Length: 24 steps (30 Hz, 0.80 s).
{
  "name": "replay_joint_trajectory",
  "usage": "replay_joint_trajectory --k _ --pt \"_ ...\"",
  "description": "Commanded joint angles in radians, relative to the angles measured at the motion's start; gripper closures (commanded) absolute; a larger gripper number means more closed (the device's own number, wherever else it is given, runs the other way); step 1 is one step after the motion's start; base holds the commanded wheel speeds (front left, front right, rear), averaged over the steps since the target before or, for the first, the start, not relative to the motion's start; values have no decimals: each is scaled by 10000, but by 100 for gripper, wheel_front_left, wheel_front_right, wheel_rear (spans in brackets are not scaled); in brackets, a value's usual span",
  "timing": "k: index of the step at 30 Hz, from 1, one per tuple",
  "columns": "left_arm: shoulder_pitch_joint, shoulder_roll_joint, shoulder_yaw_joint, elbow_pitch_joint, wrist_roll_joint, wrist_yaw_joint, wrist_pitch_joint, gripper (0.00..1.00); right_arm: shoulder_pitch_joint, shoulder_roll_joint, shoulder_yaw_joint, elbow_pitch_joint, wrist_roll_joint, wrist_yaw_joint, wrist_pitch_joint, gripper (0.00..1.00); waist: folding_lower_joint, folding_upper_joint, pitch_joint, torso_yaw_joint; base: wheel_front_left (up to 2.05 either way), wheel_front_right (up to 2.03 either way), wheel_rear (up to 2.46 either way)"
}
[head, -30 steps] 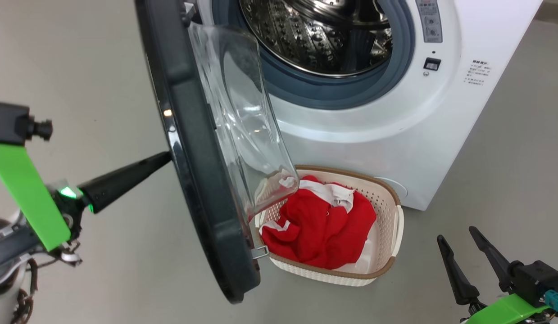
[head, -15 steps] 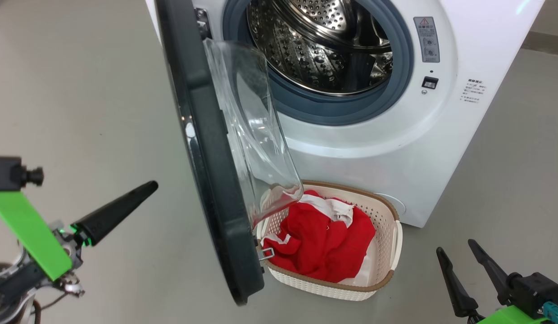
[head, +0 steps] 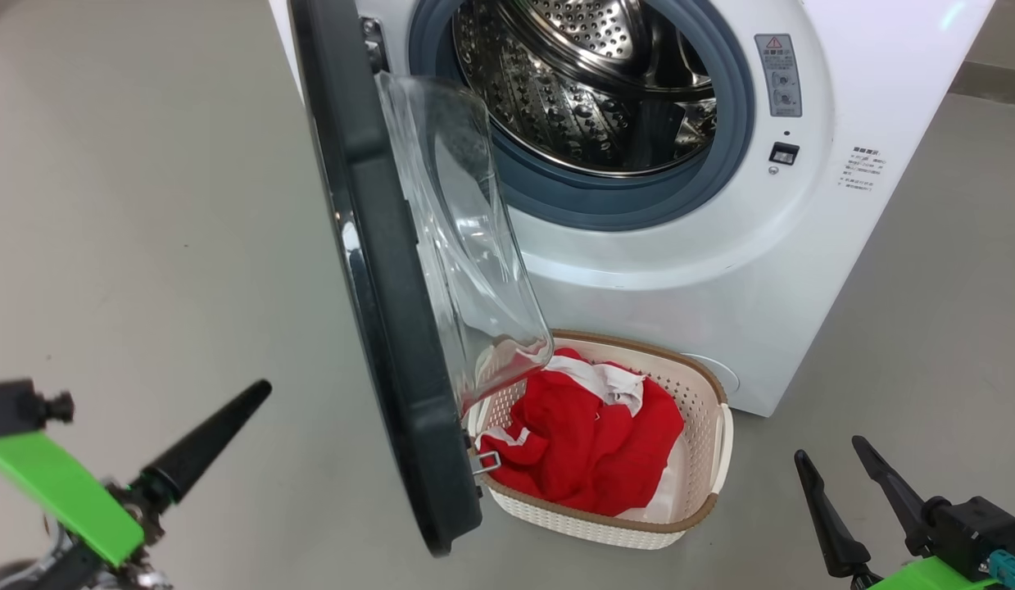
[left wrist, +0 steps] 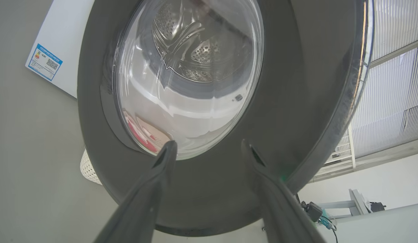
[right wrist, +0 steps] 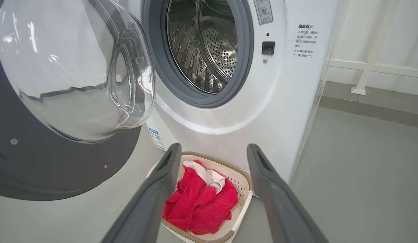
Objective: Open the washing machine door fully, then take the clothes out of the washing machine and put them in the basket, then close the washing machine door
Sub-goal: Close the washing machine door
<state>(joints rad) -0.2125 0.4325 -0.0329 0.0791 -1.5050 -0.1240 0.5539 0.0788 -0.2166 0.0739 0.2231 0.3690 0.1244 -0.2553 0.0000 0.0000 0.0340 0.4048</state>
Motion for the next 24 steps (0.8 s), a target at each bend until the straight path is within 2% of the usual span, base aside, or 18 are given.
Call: replay_joint_trajectory --k 1,17,24 --pt "-148 328 485 -150 8 -67 -115 0 -74 -173 126 -267 -46 63 -65 0 0 0 5 -4 0 0 0" --pt "1183 -322 383 522 -34 -67 -2113 0 -94 -174 39 -296 -52 63 -65 0 0 0 164 -18 0 0 0" --pt "1281 -445 -70 679 425 -67 -3303 0 -181 -182 47 -291 -57 63 -65 0 0 0 221 -66 0 0 0"
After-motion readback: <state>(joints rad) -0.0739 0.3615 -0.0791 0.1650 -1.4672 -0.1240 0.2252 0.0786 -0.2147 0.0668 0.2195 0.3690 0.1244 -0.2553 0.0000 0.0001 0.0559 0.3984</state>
